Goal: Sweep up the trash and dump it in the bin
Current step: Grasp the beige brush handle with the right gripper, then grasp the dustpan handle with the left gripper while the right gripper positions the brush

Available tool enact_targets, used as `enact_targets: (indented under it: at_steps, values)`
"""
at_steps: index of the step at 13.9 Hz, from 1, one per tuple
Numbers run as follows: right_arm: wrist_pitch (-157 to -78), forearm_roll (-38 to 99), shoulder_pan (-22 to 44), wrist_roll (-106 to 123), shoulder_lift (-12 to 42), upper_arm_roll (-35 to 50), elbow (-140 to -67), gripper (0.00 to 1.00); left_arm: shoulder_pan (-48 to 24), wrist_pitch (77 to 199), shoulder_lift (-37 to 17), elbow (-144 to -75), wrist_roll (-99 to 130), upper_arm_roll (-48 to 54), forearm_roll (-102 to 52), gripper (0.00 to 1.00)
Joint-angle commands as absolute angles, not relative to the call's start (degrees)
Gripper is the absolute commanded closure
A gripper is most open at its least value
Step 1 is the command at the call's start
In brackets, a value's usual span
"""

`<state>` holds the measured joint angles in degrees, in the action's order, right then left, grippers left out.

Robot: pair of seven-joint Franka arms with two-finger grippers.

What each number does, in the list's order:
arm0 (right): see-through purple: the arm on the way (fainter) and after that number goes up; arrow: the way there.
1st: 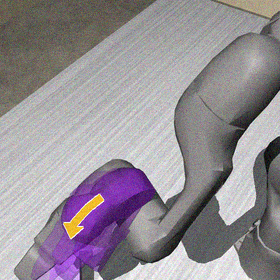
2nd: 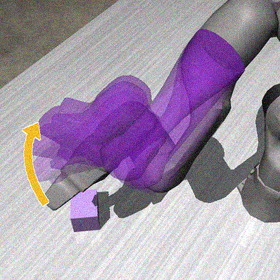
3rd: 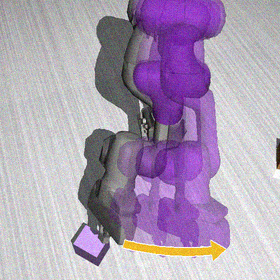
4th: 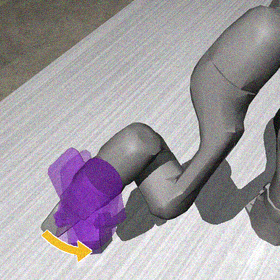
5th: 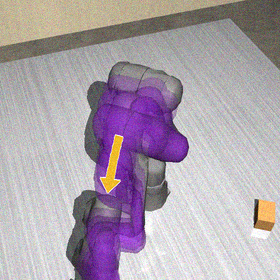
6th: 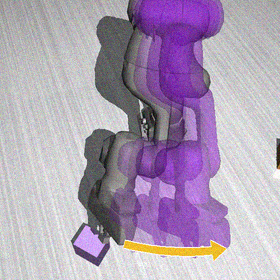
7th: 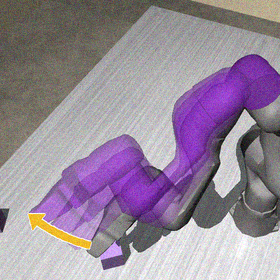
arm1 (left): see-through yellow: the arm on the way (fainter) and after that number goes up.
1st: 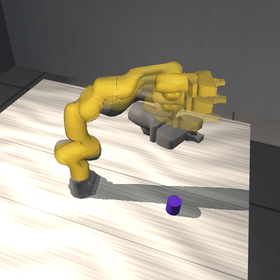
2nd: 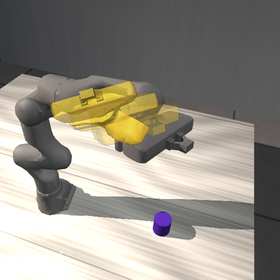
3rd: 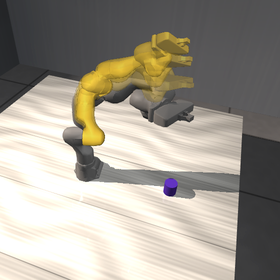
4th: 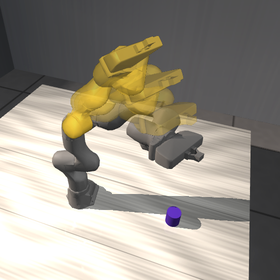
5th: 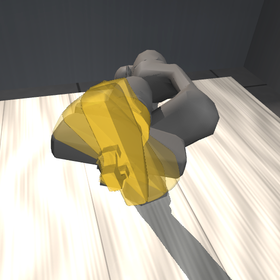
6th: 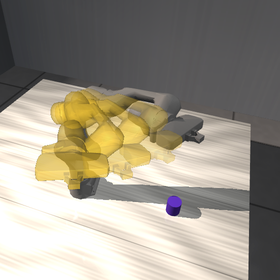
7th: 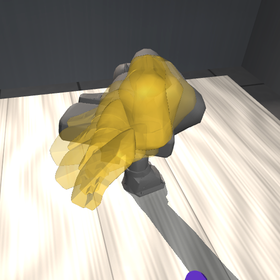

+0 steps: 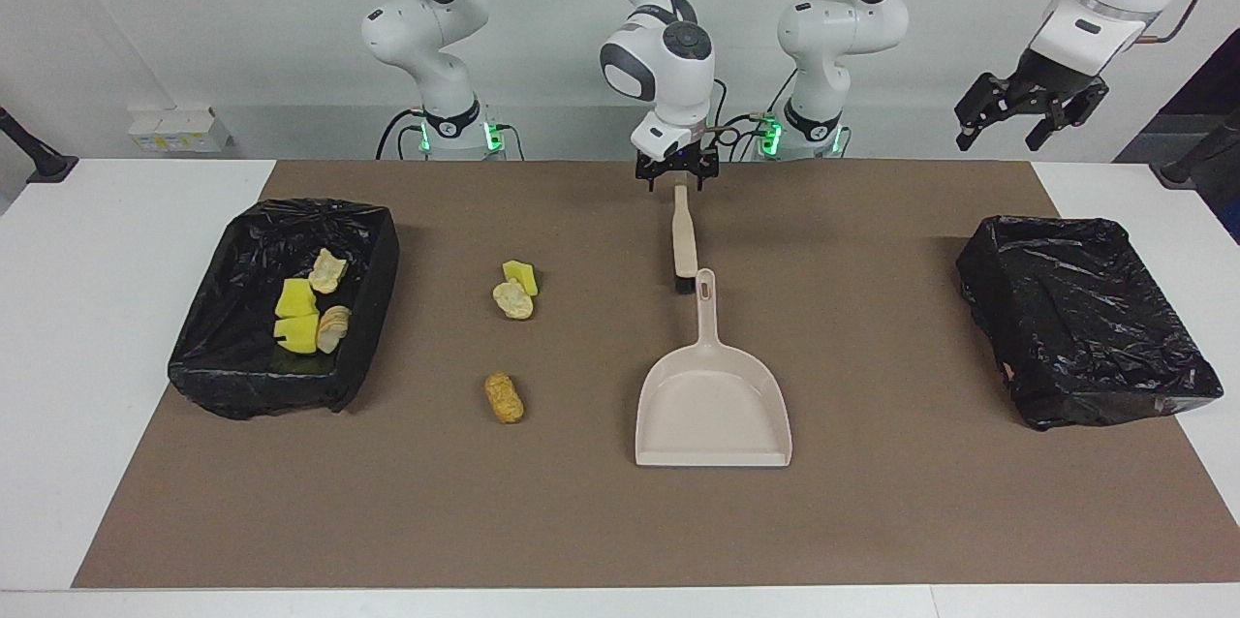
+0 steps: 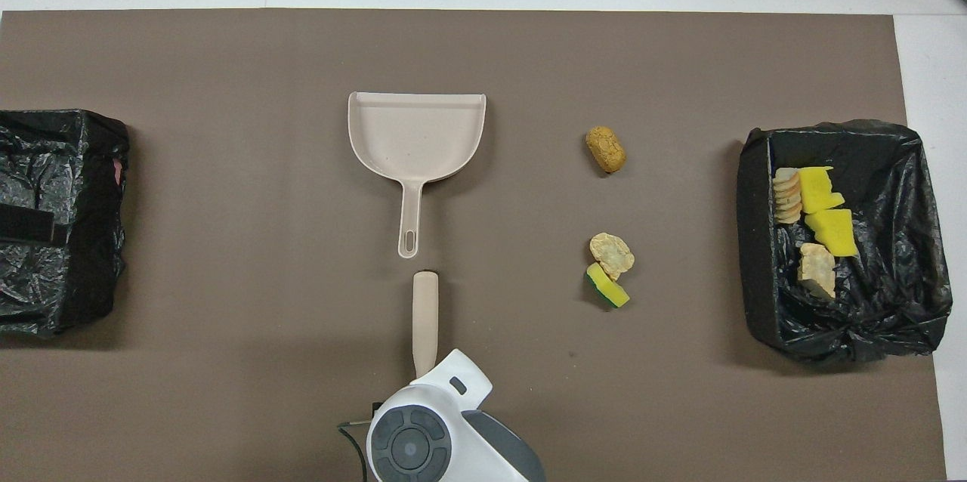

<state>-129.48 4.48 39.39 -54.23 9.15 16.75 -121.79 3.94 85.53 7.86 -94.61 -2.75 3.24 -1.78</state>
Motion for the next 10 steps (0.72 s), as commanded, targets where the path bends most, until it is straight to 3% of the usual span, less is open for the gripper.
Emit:
enact_targets:
  at_steps: [1, 10]
  values:
    - [-130.4, 5.9, 39.7, -54.1, 9.2, 16.8, -121.6, 1.00, 4.1, 85.3, 8.7, -95.6, -3.3, 3.3, -0.9, 0.00]
    - [-129.3, 5.4, 39.0, -54.3, 9.3, 16.4, -119.2, 1.00, 3.2, 89.4, 7.8, -95.7, -2.7, 3.5, -0.9, 0.00]
